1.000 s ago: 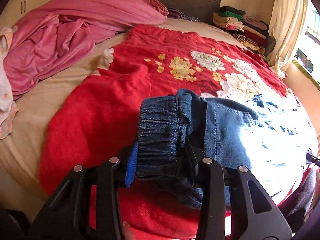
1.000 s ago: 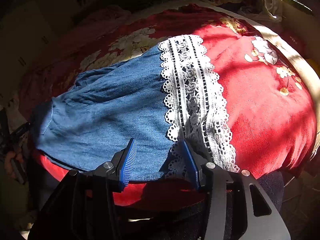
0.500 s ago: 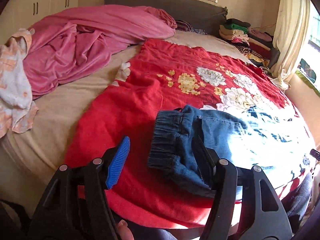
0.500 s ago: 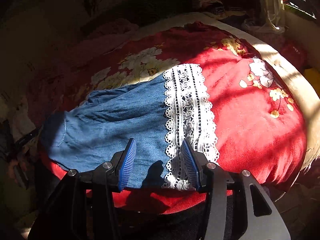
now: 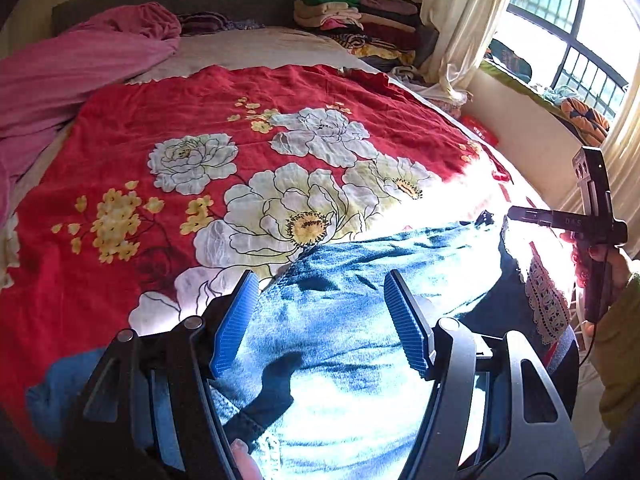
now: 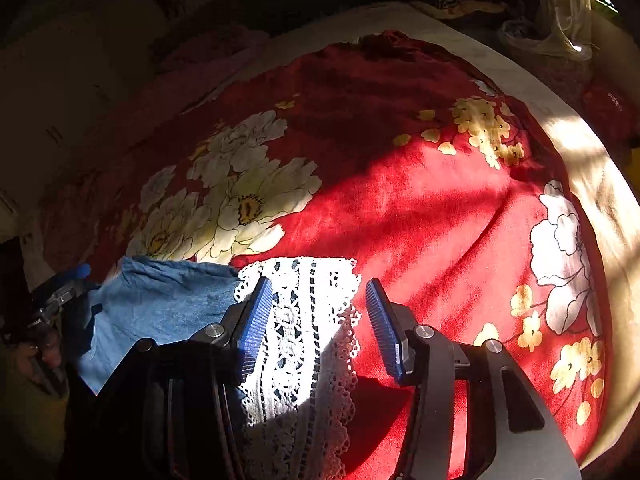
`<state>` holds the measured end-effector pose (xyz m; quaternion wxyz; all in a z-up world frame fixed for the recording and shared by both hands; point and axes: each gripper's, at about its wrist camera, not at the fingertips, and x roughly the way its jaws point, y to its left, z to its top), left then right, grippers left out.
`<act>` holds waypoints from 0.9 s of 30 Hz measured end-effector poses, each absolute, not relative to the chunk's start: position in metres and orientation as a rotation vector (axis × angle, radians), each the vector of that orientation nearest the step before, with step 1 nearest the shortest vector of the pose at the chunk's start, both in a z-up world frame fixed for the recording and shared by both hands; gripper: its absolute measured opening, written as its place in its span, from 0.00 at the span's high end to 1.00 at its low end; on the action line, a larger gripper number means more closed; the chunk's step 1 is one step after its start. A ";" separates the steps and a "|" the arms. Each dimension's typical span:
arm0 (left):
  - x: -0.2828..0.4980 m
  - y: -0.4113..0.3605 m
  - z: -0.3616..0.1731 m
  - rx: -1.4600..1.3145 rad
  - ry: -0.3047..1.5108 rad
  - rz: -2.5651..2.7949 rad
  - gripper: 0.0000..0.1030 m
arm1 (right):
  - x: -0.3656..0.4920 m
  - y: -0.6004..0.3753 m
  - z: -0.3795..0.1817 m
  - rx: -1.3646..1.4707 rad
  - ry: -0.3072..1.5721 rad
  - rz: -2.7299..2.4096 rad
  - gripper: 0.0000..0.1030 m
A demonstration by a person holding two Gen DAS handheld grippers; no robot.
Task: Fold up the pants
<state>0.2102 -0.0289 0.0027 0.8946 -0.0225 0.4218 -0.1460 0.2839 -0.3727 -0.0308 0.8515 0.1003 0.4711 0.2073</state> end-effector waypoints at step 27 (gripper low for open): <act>0.285 -0.039 -0.018 -0.142 0.928 -0.277 0.98 | 0.315 -0.372 0.005 0.137 0.831 0.561 0.85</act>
